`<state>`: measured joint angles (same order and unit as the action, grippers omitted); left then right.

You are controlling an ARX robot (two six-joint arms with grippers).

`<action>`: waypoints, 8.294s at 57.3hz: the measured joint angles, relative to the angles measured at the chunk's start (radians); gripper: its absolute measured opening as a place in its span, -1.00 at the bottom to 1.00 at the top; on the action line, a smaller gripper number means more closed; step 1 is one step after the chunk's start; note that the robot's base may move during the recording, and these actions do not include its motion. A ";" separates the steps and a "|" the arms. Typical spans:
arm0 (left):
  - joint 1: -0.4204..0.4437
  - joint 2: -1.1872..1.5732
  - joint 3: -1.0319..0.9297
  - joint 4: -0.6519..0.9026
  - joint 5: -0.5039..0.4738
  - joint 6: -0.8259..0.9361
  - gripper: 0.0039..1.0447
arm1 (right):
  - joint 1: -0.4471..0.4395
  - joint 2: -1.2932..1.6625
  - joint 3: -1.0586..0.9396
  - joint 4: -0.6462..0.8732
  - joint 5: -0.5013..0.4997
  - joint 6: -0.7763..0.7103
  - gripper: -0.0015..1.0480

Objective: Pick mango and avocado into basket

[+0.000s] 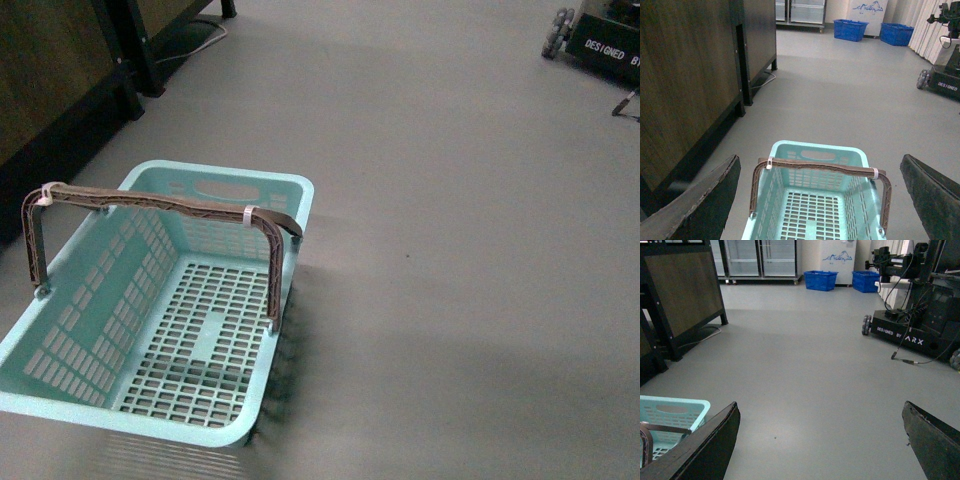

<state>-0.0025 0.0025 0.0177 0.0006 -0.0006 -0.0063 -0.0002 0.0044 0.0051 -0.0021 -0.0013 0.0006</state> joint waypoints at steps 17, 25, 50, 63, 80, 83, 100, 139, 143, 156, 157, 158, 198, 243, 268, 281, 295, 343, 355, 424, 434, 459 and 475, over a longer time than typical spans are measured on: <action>0.000 0.000 0.000 0.000 0.000 0.000 0.87 | 0.000 0.000 0.000 0.000 0.000 0.000 0.85; 0.000 0.000 0.000 0.000 0.000 0.000 0.87 | 0.000 0.000 0.000 0.000 0.000 0.000 0.85; 0.000 0.000 0.000 0.000 0.000 0.000 0.87 | 0.000 0.000 0.000 0.000 0.000 0.000 0.85; 0.000 0.000 0.000 0.000 0.000 0.000 0.87 | 0.000 0.000 0.000 0.000 0.000 0.000 0.85; -0.067 0.677 0.113 0.303 -0.408 -0.787 0.87 | 0.000 0.000 0.000 0.000 0.000 0.000 0.85; -0.055 0.887 0.150 0.435 -0.356 -0.903 0.87 | 0.000 0.000 0.000 0.000 0.000 0.000 0.85; -0.097 1.815 0.416 0.821 -0.223 -1.174 0.87 | 0.000 0.000 0.000 0.000 0.000 0.000 0.85; -0.152 2.364 0.995 0.883 -0.219 -1.290 0.44 | 0.000 0.000 0.000 0.000 0.000 0.000 0.85; -0.144 2.363 0.990 0.972 -0.225 -1.339 0.14 | 0.000 0.000 0.000 0.000 0.000 0.000 0.85; -0.131 2.219 0.892 1.010 -0.286 -1.435 -0.71 | 0.000 0.000 0.000 0.000 0.000 0.000 0.85; -0.129 2.207 0.887 1.007 -0.289 -1.438 -0.74 | 0.000 0.000 0.000 0.000 0.000 0.000 0.85; -0.127 2.182 0.875 1.000 -0.296 -1.430 -0.80 | 0.000 0.000 0.000 0.000 0.000 0.000 0.85; -0.231 1.226 0.780 0.118 -0.475 -1.555 -0.87 | 0.000 0.000 0.000 0.000 0.000 0.000 0.85; -0.299 0.958 0.815 -0.168 -0.583 -1.558 -0.88 | 0.000 0.000 0.000 0.000 0.000 0.000 0.85; -0.300 0.958 0.814 -0.169 -0.580 -1.558 -0.88 | 0.000 0.000 0.000 0.000 0.000 0.000 0.85; -0.300 0.958 0.815 -0.171 -0.579 -1.558 -0.88 | 0.000 0.000 0.000 0.000 0.000 0.000 0.85; -0.300 0.958 0.815 -0.171 -0.579 -1.558 -0.88 | 0.000 0.000 0.000 0.000 0.000 0.000 0.85; -0.299 0.958 0.821 -0.171 -0.580 -1.558 -0.88 | 0.000 0.000 0.000 0.000 0.000 0.000 0.85; -0.300 0.958 0.821 -0.171 -0.579 -1.558 -0.88 | 0.000 0.000 0.000 0.000 0.000 0.000 0.85; -0.300 0.956 0.824 -0.171 -0.580 -1.558 -0.88 | 0.000 0.000 0.000 0.000 0.000 0.000 0.85; -0.300 0.956 0.824 -0.171 -0.579 -1.559 -0.88 | 0.000 0.000 0.000 0.000 0.004 0.000 0.85; -0.301 0.957 0.822 -0.172 -0.579 -1.561 -0.88 | 0.001 0.002 0.000 -0.001 0.000 0.000 0.85; -0.301 0.957 0.825 -0.172 -0.573 -1.561 -0.88 | 0.001 0.001 0.000 0.000 0.002 0.000 0.85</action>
<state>-0.3038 0.9592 0.8425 -0.1715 -0.5739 -1.5677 0.0006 0.0051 0.0055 -0.0017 0.0002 0.0006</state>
